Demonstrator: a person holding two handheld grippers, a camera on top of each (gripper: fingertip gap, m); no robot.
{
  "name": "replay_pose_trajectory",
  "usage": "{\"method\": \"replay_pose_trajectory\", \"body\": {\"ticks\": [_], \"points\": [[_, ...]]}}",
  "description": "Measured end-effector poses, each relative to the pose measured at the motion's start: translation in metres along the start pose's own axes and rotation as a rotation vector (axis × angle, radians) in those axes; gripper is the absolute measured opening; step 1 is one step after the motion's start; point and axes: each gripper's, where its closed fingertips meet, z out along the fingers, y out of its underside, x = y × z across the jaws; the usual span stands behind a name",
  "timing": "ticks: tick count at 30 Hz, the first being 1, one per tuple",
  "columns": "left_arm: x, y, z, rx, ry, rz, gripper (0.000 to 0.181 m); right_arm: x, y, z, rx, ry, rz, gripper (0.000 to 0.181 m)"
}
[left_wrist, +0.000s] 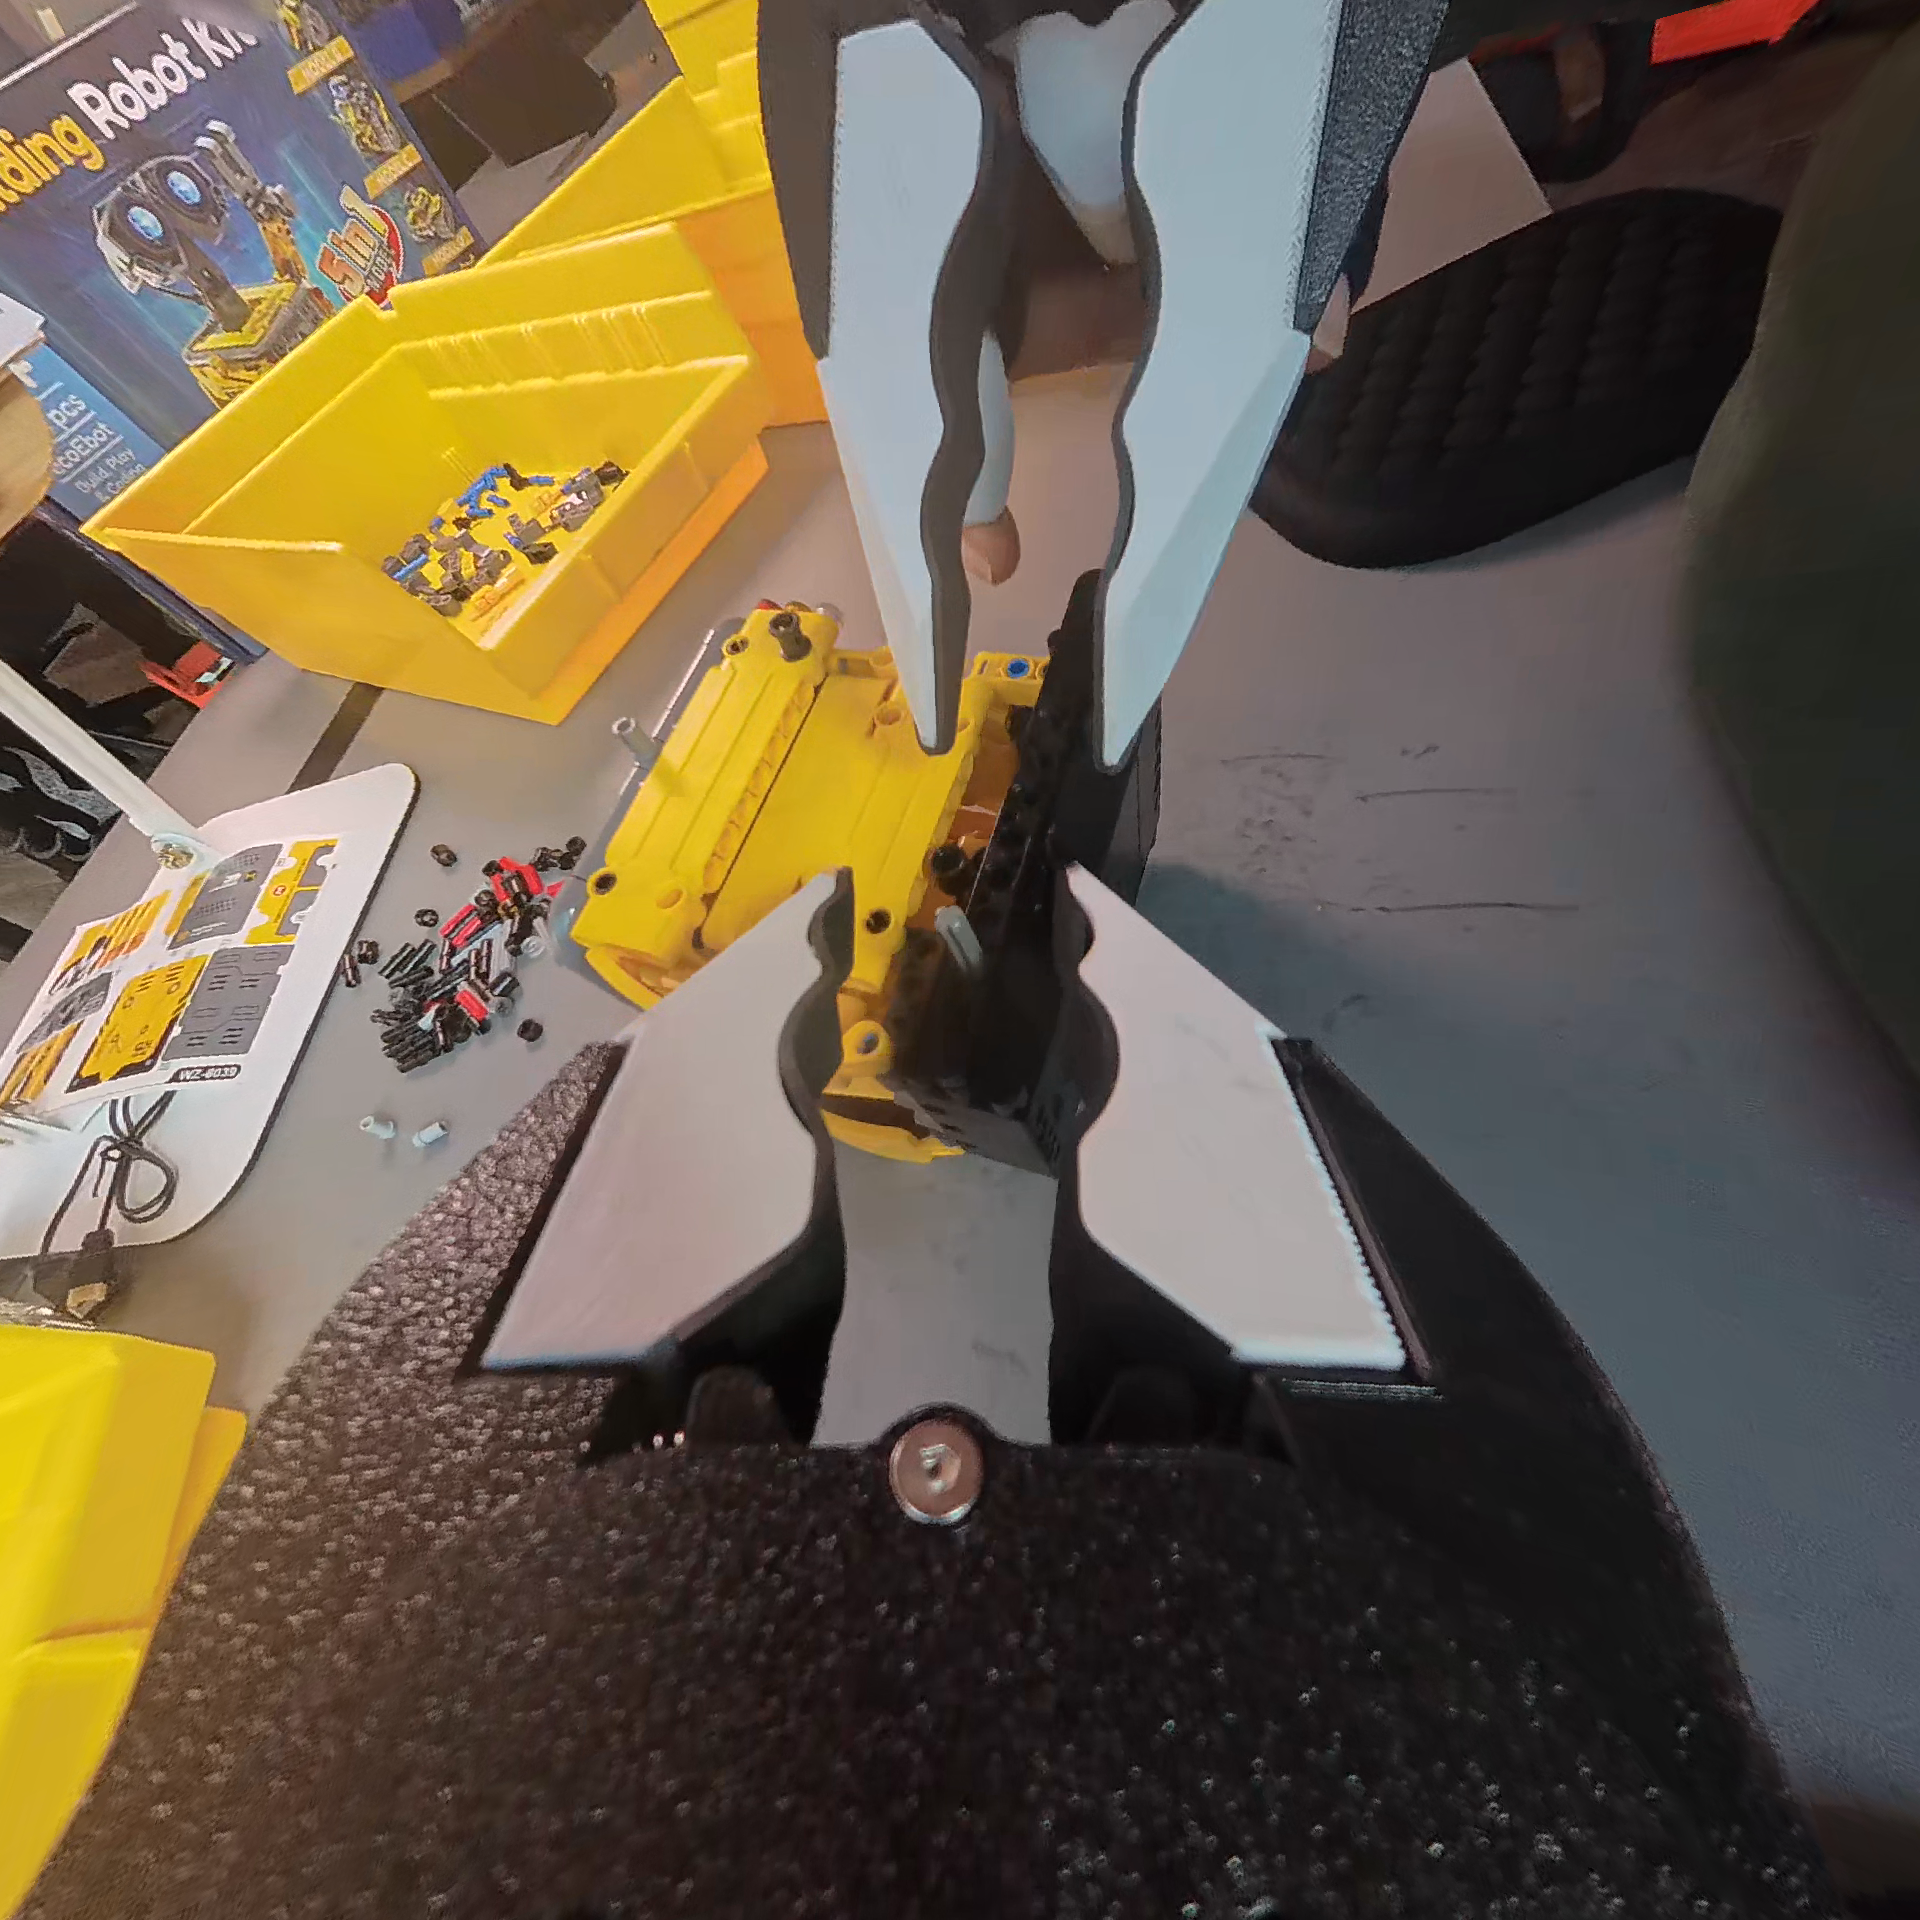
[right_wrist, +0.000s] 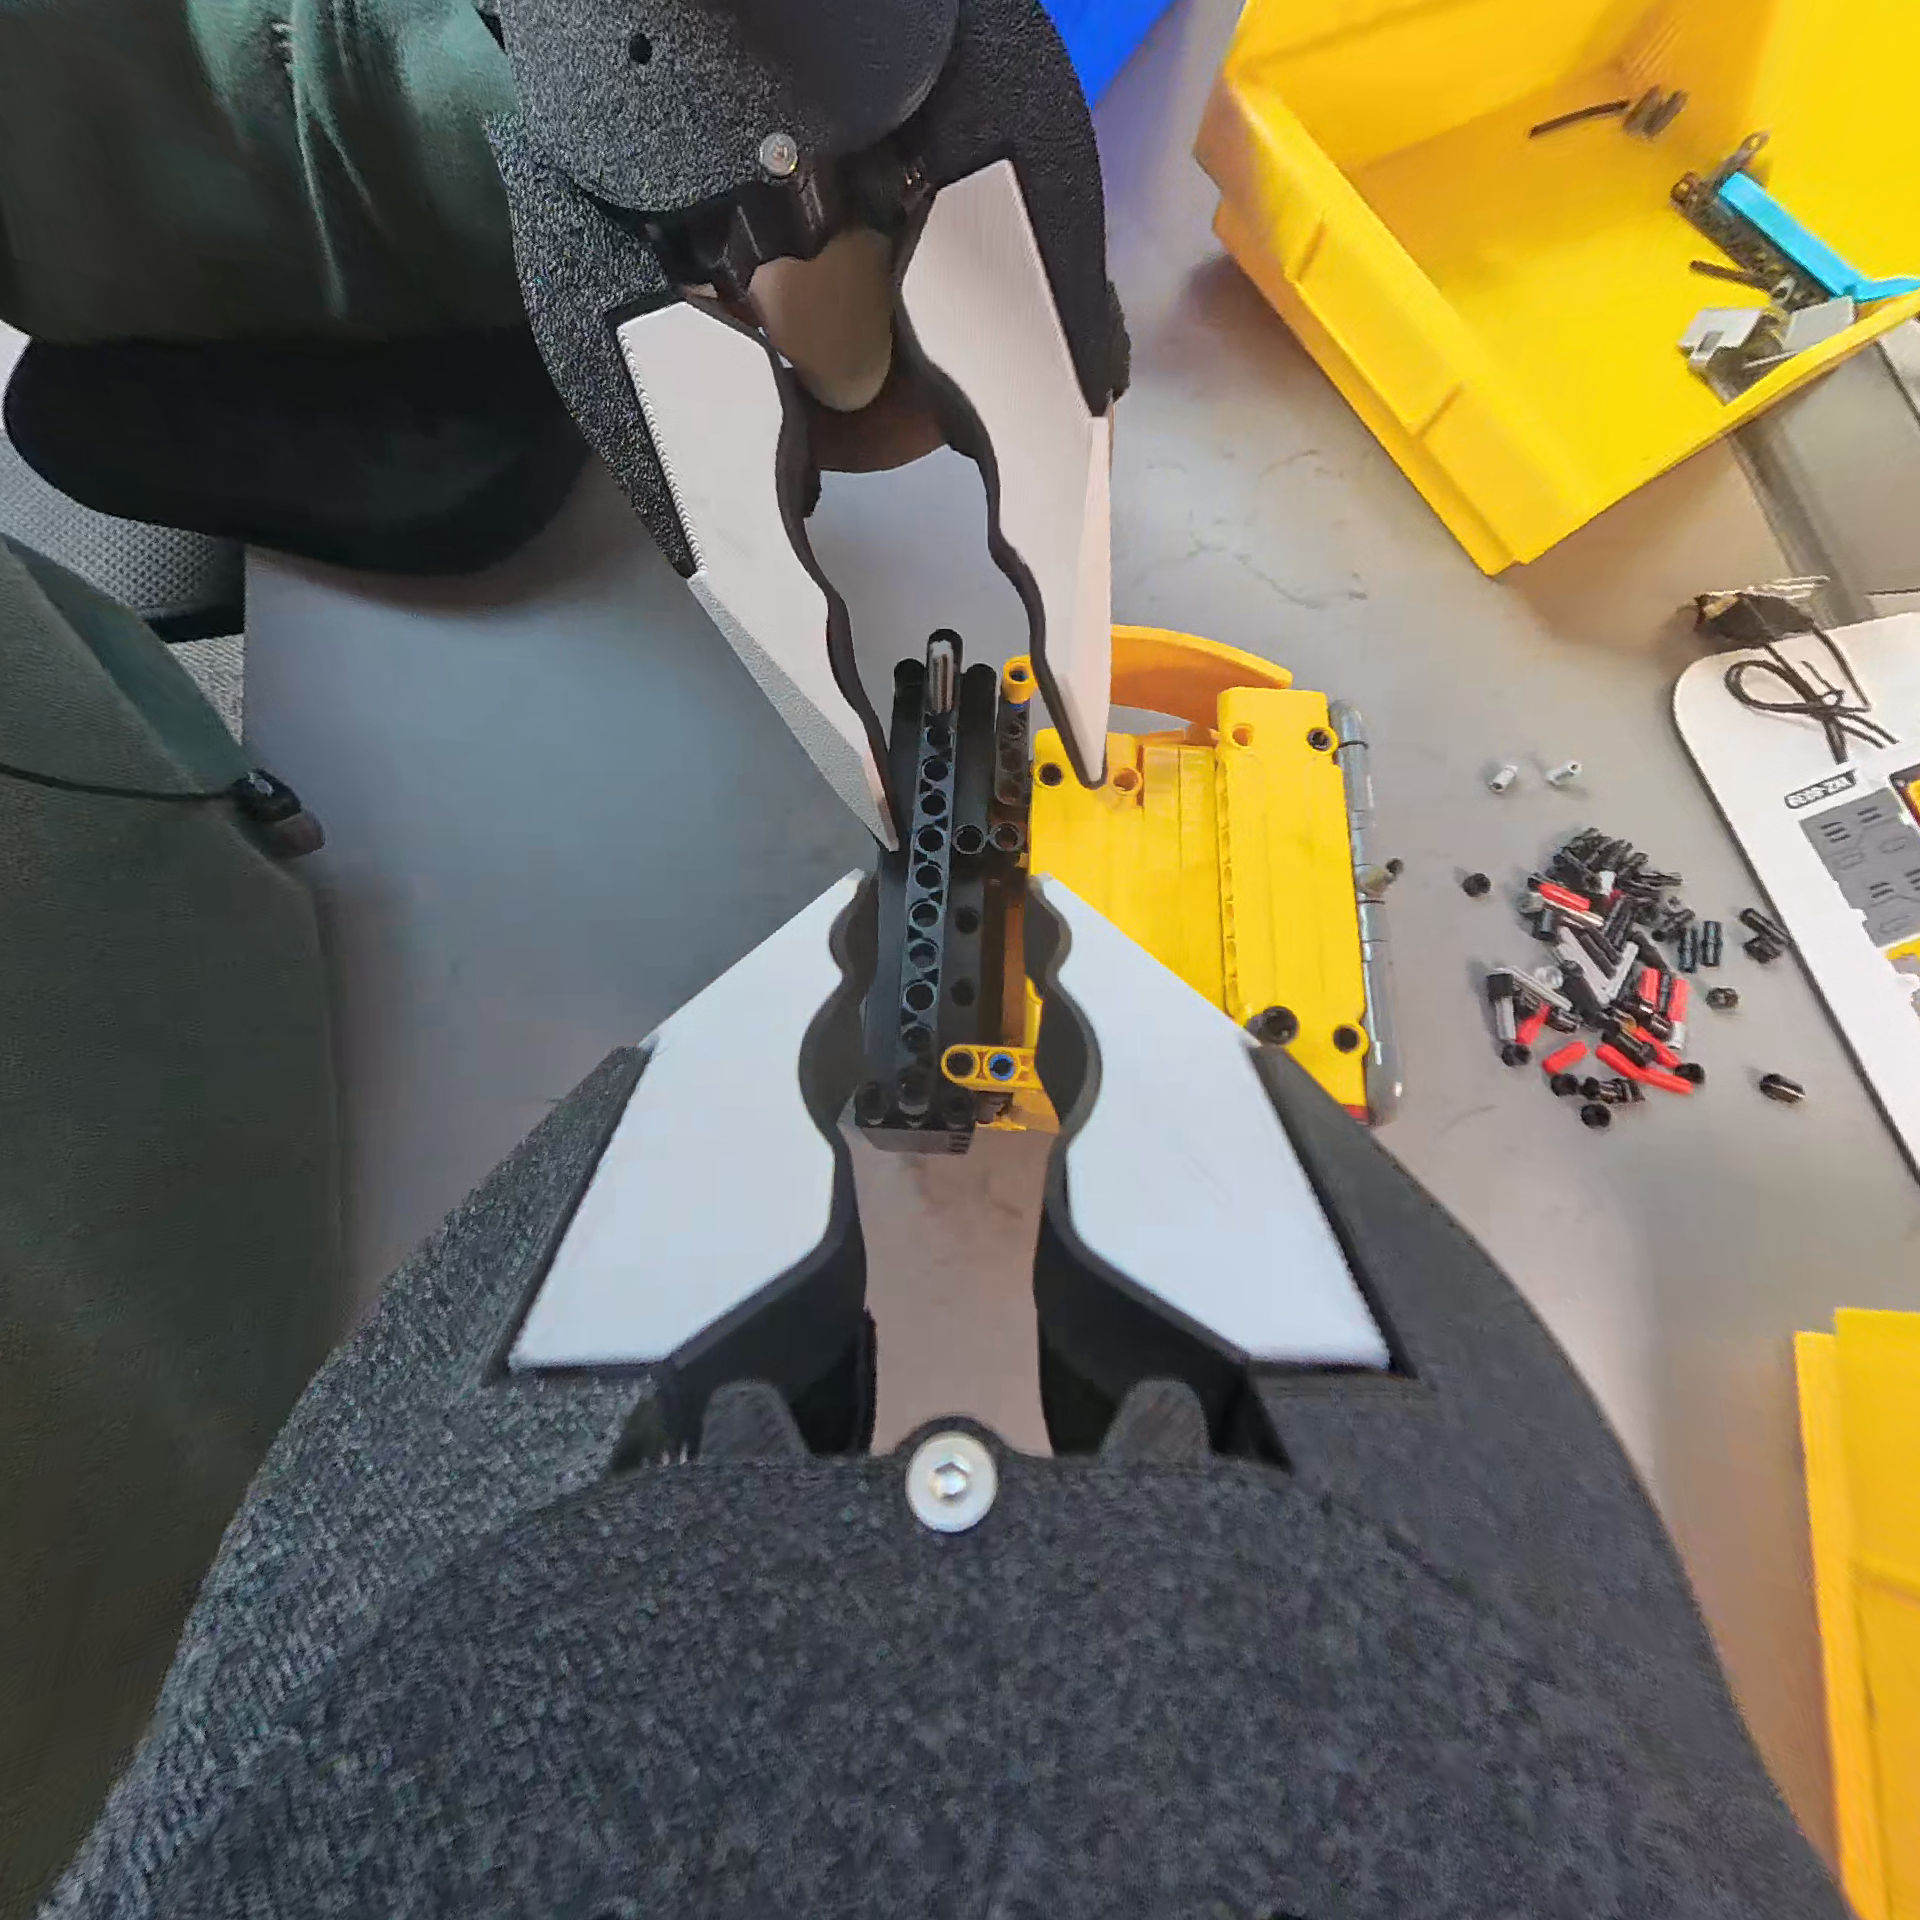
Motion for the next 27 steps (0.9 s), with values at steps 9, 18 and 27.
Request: {"method": "replay_pose_trajectory", "body": {"ticks": [9, 18, 27], "points": [[0.007, 0.005, -0.006, -0.054, 0.043, 0.069, 0.016, -0.005, 0.007, 0.018, -0.096, 0.026, 0.008, 0.021], [0.012, 0.004, -0.002, -0.082, 0.077, 0.082, 0.012, -0.004, 0.009, 0.017, -0.111, 0.024, 0.011, 0.007], [0.023, 0.002, -0.001, -0.139, 0.164, 0.091, 0.013, -0.008, 0.018, 0.007, -0.171, -0.004, -0.028, 0.007]]}}
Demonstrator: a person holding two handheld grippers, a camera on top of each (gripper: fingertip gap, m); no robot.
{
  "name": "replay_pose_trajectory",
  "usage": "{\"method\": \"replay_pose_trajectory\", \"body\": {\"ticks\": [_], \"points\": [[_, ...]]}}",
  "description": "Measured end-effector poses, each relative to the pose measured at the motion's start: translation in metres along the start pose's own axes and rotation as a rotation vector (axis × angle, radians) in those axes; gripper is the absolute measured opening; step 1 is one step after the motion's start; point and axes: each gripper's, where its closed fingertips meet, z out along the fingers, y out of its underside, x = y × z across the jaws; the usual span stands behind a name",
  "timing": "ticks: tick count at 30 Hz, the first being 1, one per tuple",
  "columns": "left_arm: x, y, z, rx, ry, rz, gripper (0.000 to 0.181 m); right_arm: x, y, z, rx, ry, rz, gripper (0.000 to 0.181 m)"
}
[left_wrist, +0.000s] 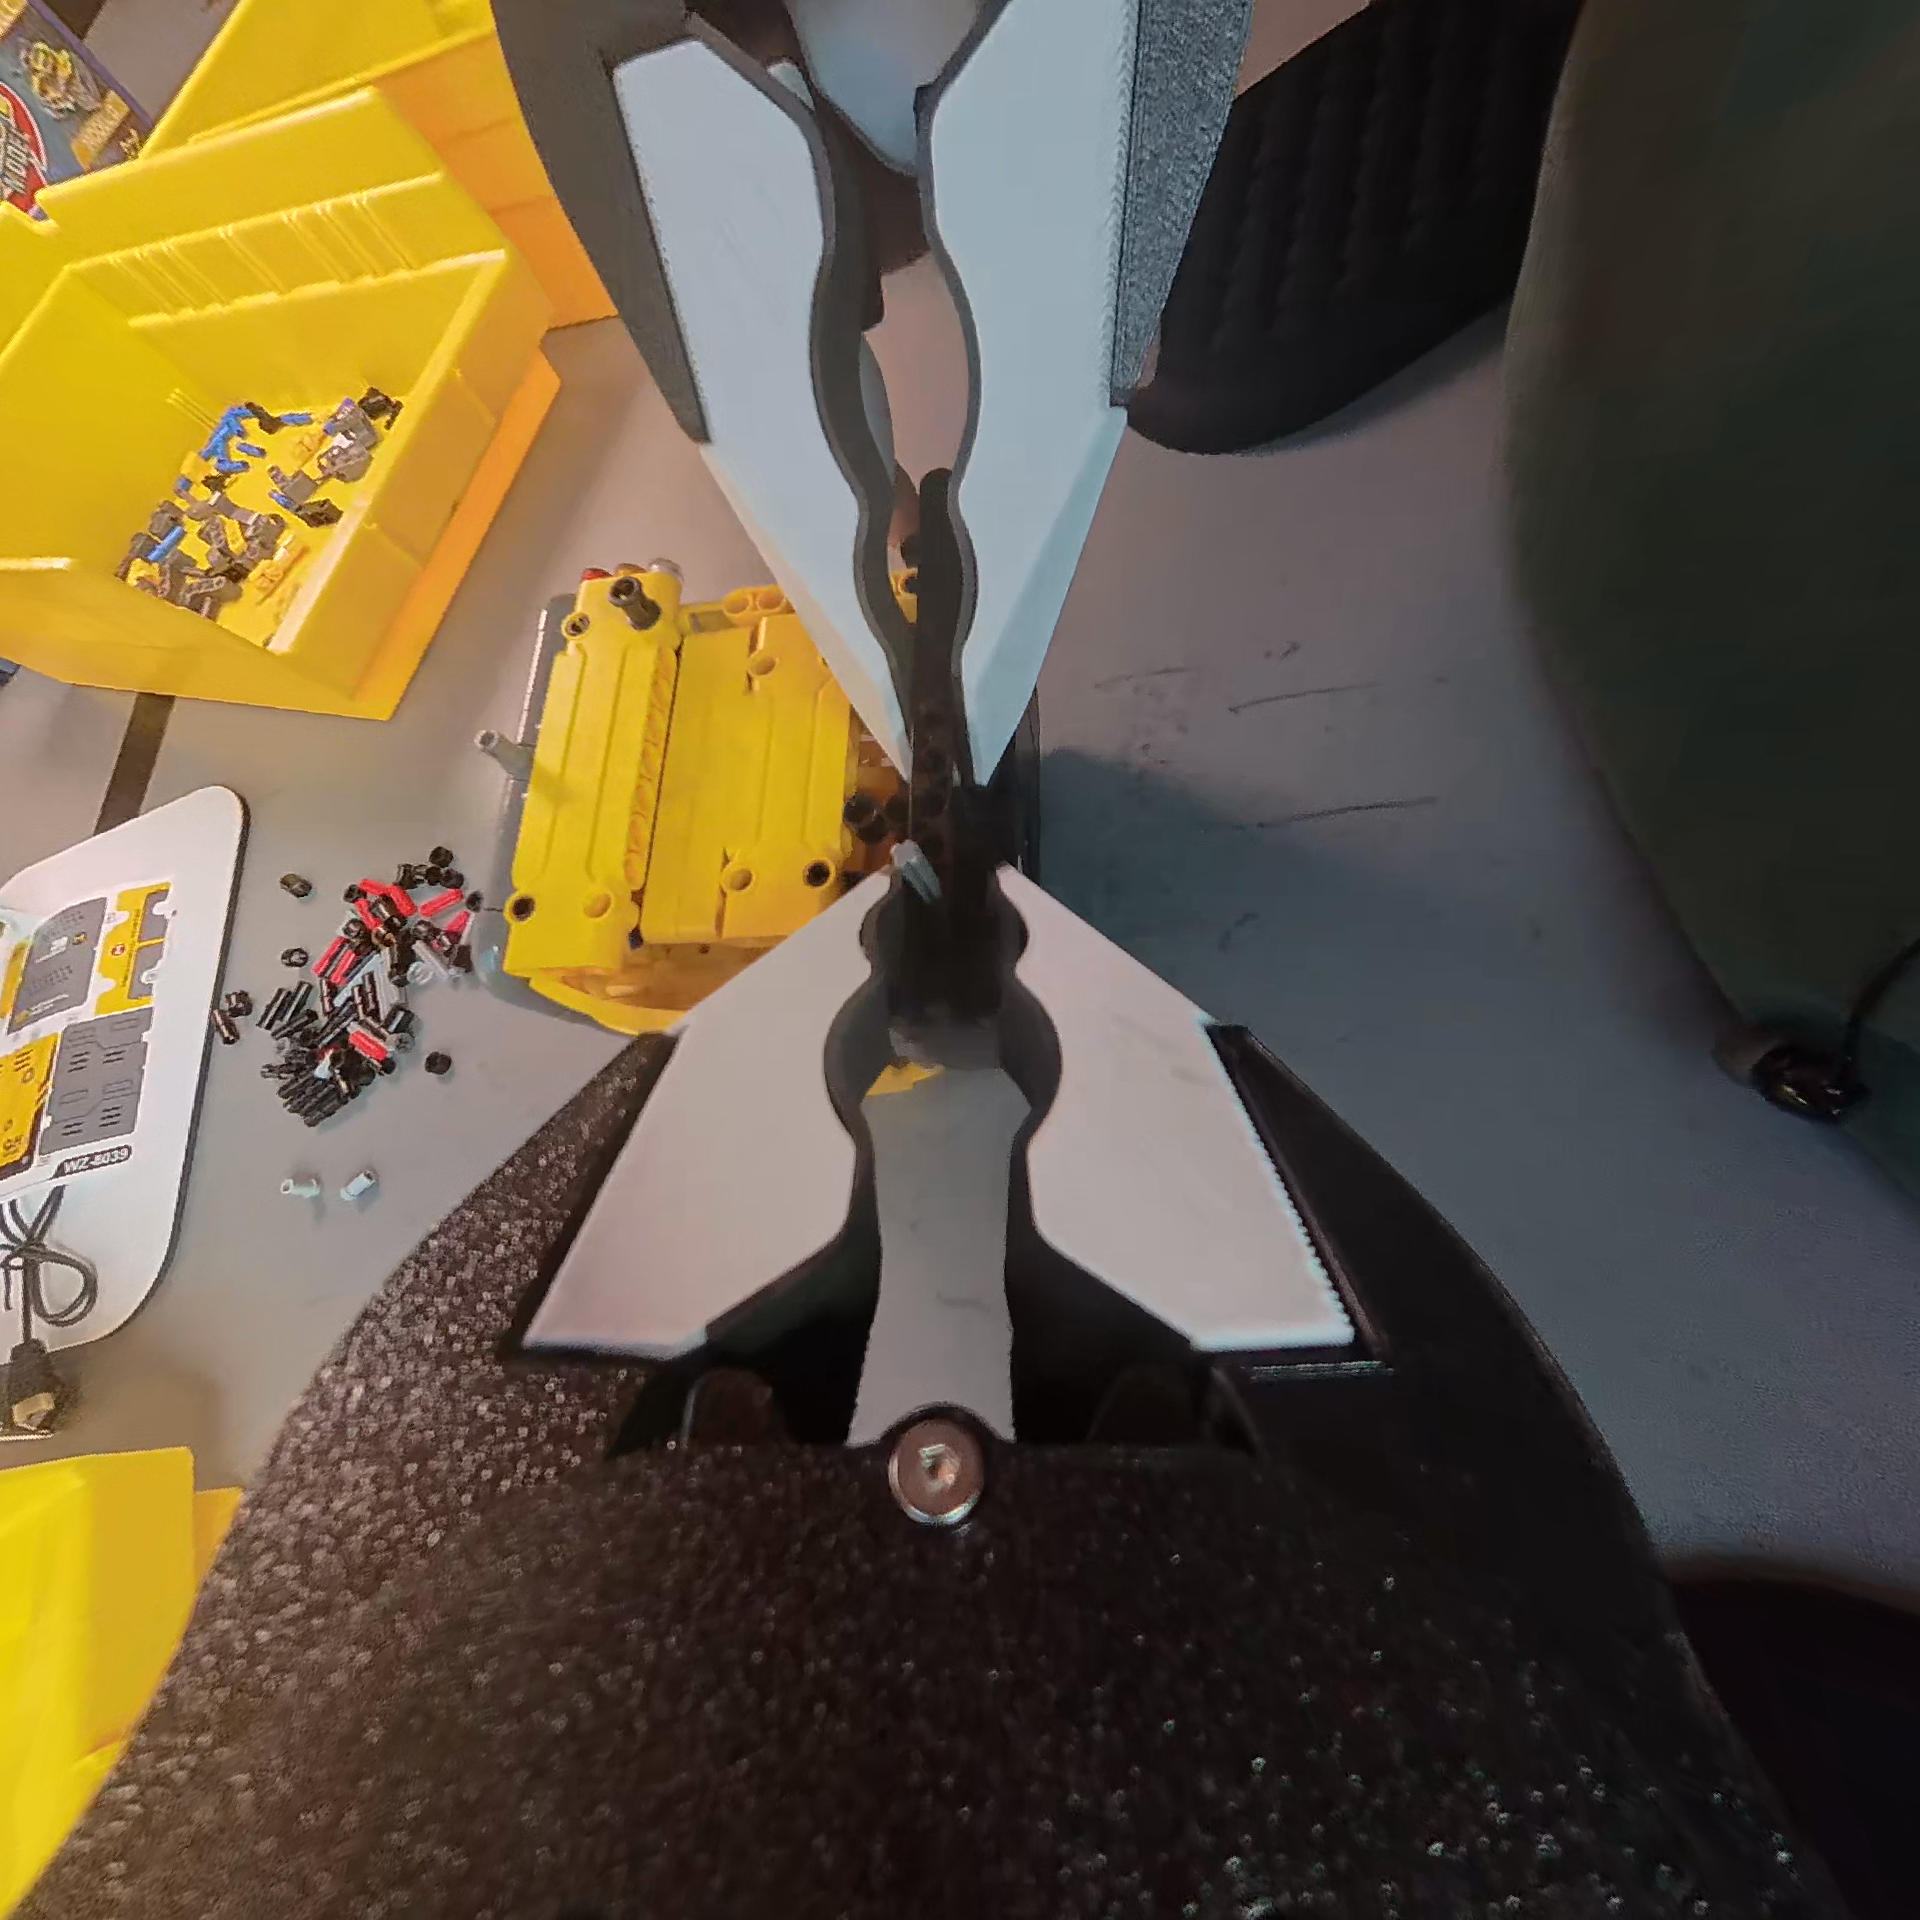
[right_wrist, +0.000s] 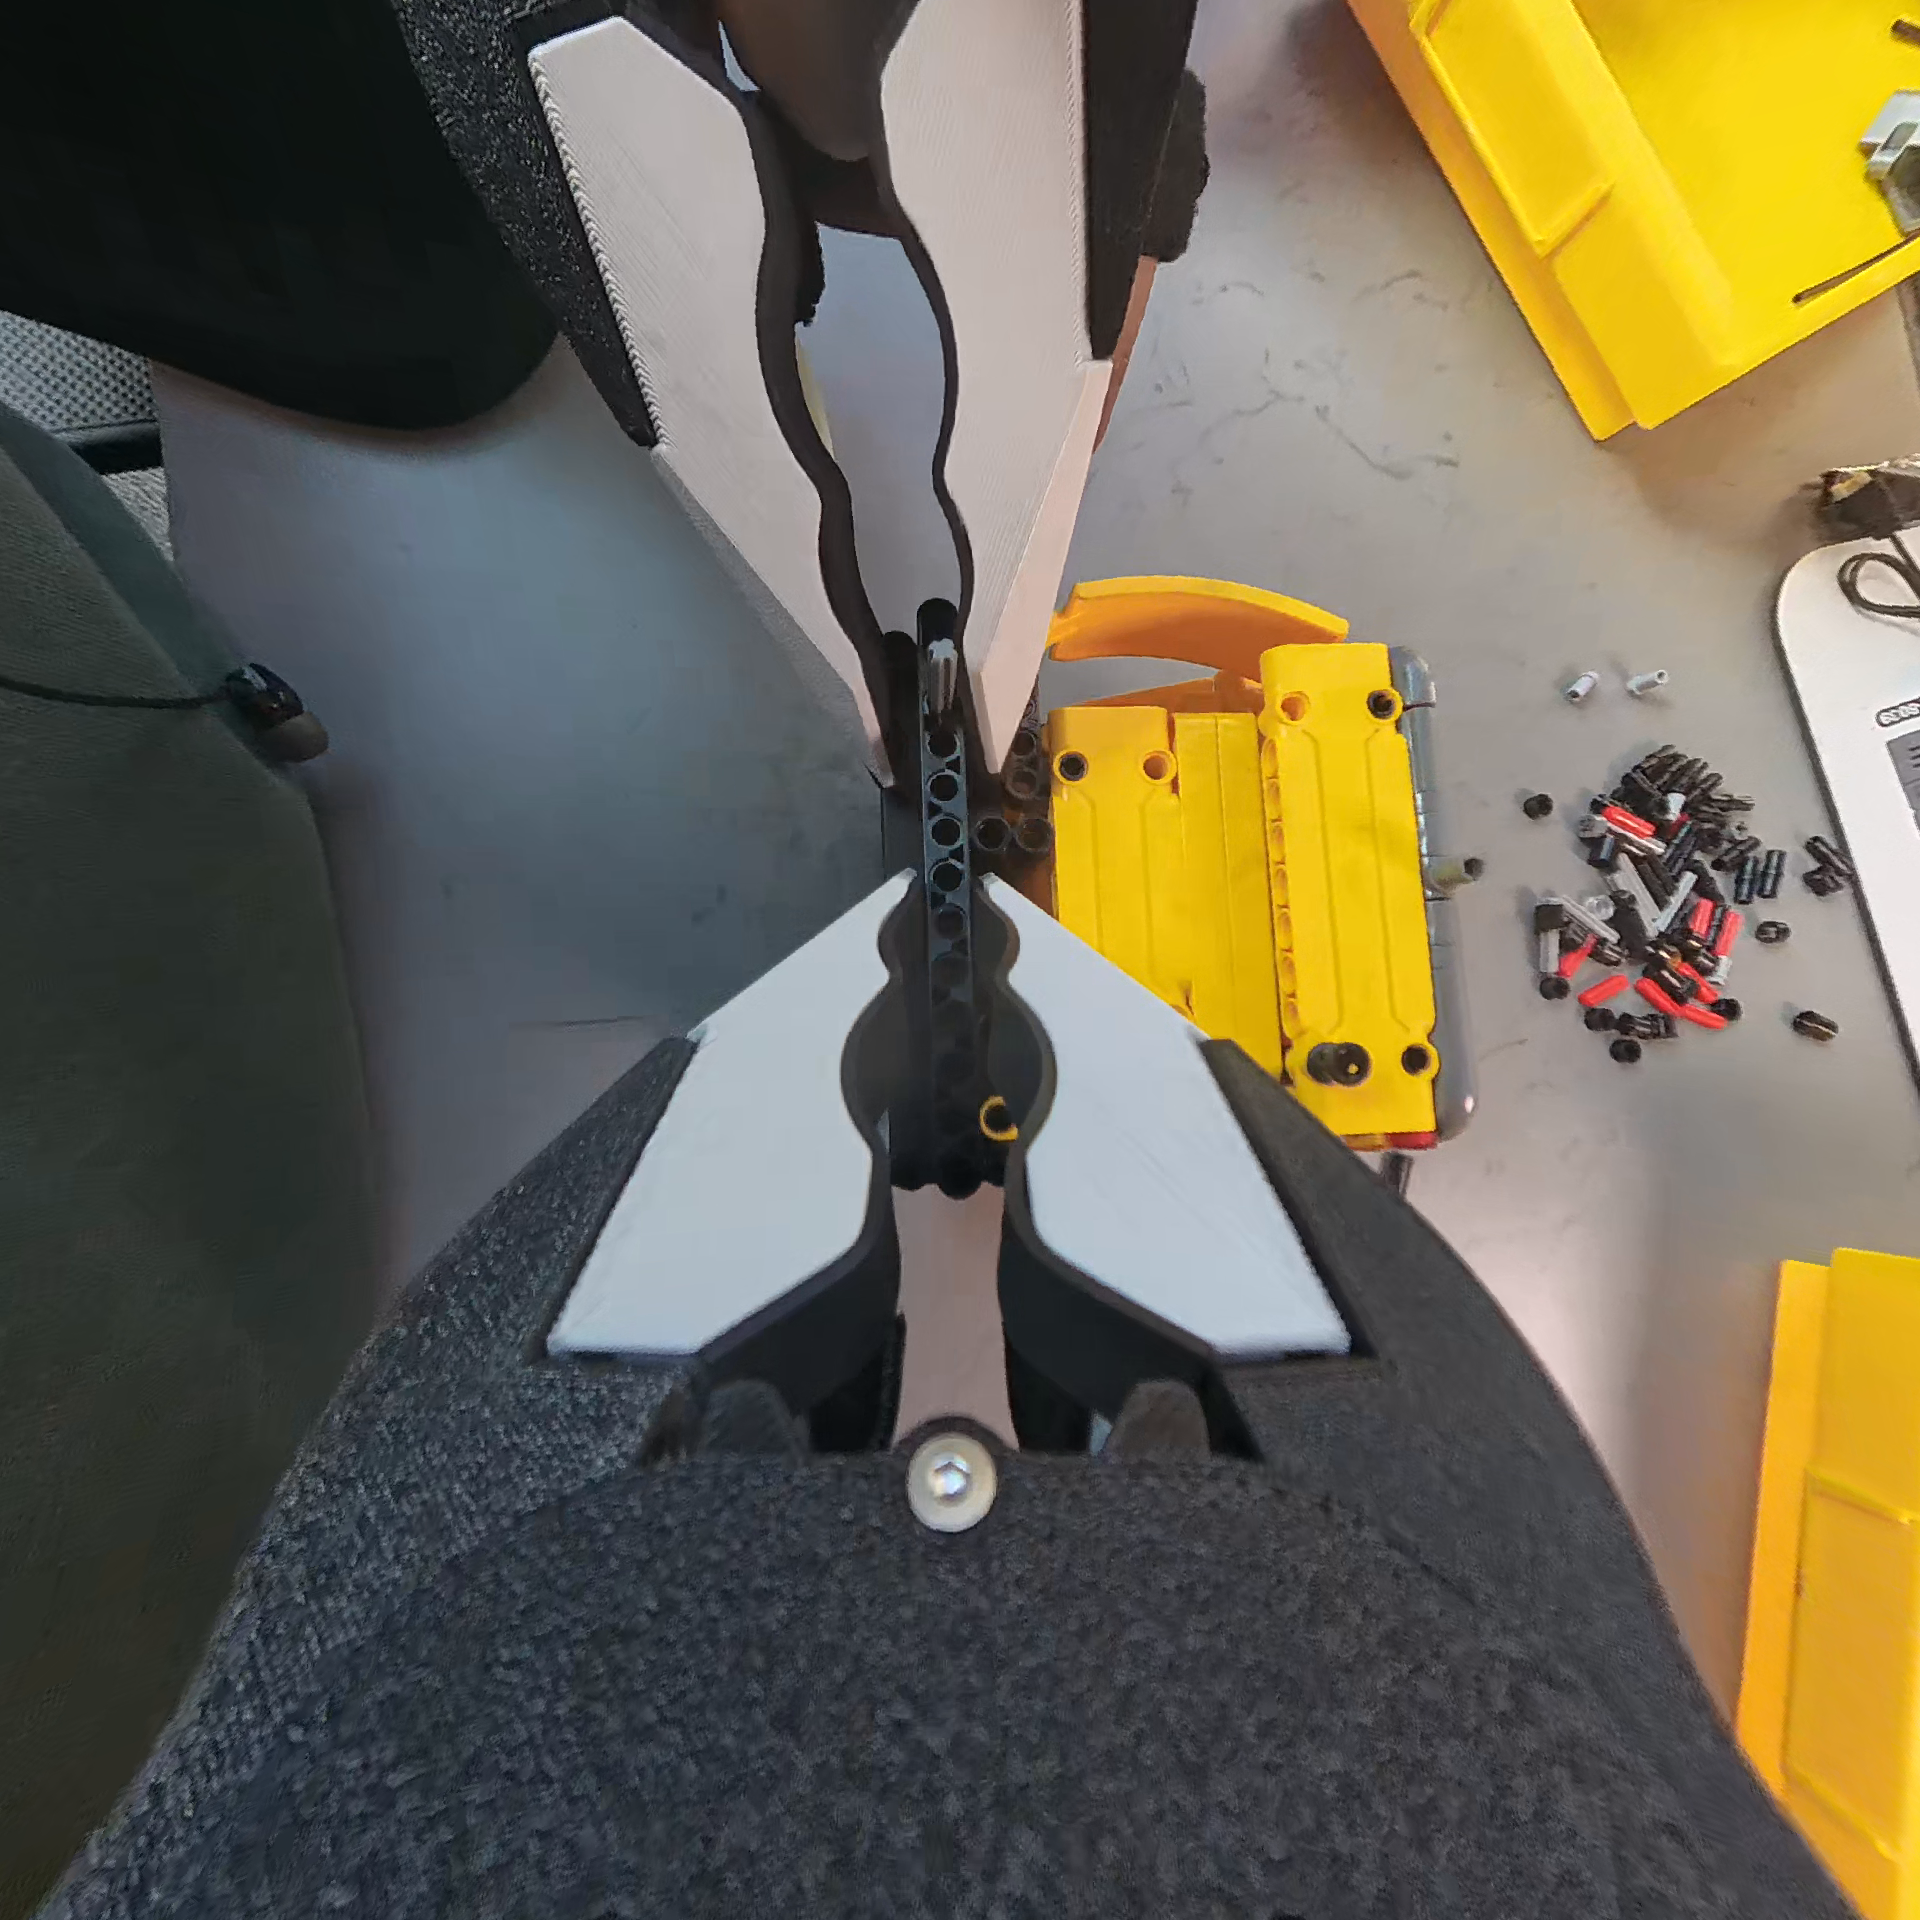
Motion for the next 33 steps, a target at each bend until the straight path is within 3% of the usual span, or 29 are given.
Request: {"method": "replay_pose_trajectory", "body": {"ticks": [6, 14, 19, 29, 33], "points": [[0.009, 0.0, 0.0, -0.002, 0.055, -0.04, 0.023, 0.001, 0.007, -0.006, -0.032, 0.001, -0.002, 0.008], [0.007, -0.009, 0.01, 0.0, -0.015, -0.109, 0.007, 0.0, 0.019, -0.014, -0.077, -0.029, -0.024, 0.008], [0.008, -0.014, 0.016, -0.012, -0.062, -0.155, 0.007, 0.0, 0.025, -0.02, -0.098, -0.027, -0.055, 0.009], [0.005, -0.025, 0.03, -0.034, -0.104, -0.182, 0.013, 0.003, 0.026, -0.021, -0.027, -0.015, -0.076, 0.01], [0.004, -0.028, 0.035, -0.044, -0.119, -0.204, 0.01, 0.005, 0.022, -0.037, 0.061, -0.002, -0.077, 0.017]]}}
